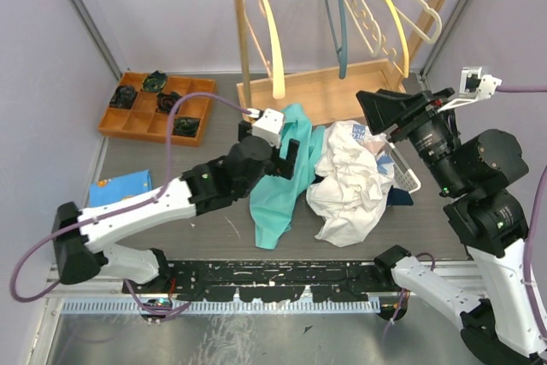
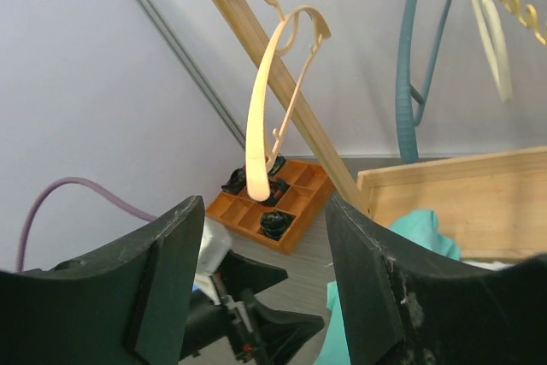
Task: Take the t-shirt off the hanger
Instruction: Pick up the T-shirt from the center of the board, then place the T-shirt in the bin.
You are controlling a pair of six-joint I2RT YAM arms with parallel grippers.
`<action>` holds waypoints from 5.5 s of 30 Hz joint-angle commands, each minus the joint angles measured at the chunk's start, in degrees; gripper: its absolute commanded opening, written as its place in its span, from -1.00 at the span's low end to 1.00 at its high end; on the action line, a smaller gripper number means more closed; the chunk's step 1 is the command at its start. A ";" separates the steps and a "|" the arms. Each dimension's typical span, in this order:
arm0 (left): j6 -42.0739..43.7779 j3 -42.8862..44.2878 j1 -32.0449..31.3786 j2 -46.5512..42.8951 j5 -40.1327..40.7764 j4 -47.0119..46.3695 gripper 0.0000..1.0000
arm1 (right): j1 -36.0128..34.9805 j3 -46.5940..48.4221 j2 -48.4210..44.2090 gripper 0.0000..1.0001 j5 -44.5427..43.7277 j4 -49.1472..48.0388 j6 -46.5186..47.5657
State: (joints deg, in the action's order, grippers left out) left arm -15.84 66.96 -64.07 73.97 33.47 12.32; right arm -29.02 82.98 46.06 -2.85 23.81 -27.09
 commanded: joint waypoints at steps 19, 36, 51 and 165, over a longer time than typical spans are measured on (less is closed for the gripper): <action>-11.63 5.77 4.11 23.77 -5.96 -3.19 0.91 | 0.27 7.10 -7.83 0.31 -4.00 11.59 0.55; -14.72 3.96 5.90 26.17 -8.90 -2.01 -0.60 | 0.27 7.70 -9.01 0.30 -4.11 12.82 -0.02; -7.26 8.50 4.97 7.54 -15.94 2.59 -1.00 | 0.27 4.82 -7.49 0.30 -4.29 16.80 3.31; -11.83 20.36 -6.12 19.56 -25.99 2.43 -1.00 | -0.08 -28.72 -8.29 -0.99 -15.93 14.67 -4.38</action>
State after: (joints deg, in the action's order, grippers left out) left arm -26.83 85.91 -69.97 92.25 8.34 14.13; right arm -29.12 55.57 36.82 -20.75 37.80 -28.77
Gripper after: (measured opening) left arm 0.011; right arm 0.046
